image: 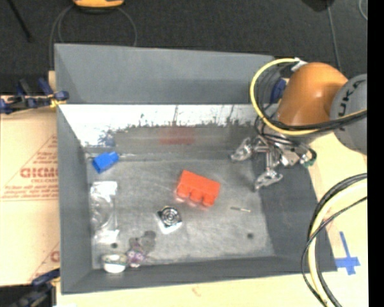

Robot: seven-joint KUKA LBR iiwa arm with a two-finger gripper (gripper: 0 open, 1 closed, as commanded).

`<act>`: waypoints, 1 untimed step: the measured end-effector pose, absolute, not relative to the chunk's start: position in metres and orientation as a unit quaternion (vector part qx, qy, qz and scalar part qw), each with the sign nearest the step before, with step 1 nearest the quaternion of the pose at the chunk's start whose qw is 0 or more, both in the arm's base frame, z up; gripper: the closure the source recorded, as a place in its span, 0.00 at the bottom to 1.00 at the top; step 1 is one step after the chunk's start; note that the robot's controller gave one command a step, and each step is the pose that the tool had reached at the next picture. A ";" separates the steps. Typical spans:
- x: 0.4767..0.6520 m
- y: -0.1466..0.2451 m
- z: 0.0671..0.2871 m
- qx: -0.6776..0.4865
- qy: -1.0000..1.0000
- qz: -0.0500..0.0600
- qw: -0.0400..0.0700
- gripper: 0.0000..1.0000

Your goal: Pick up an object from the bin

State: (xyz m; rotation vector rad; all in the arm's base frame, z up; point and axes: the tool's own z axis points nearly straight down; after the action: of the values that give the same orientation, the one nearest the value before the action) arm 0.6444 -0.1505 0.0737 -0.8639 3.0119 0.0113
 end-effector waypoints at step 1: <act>0.644 -0.061 0.076 -0.288 0.958 -0.003 0.006 0.00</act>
Offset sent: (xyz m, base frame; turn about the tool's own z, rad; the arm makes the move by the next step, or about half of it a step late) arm -0.0050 0.0875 -0.0037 -0.0213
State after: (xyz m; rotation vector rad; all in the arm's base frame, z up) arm 0.6441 -0.0613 0.0764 -0.9015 2.9960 -0.0086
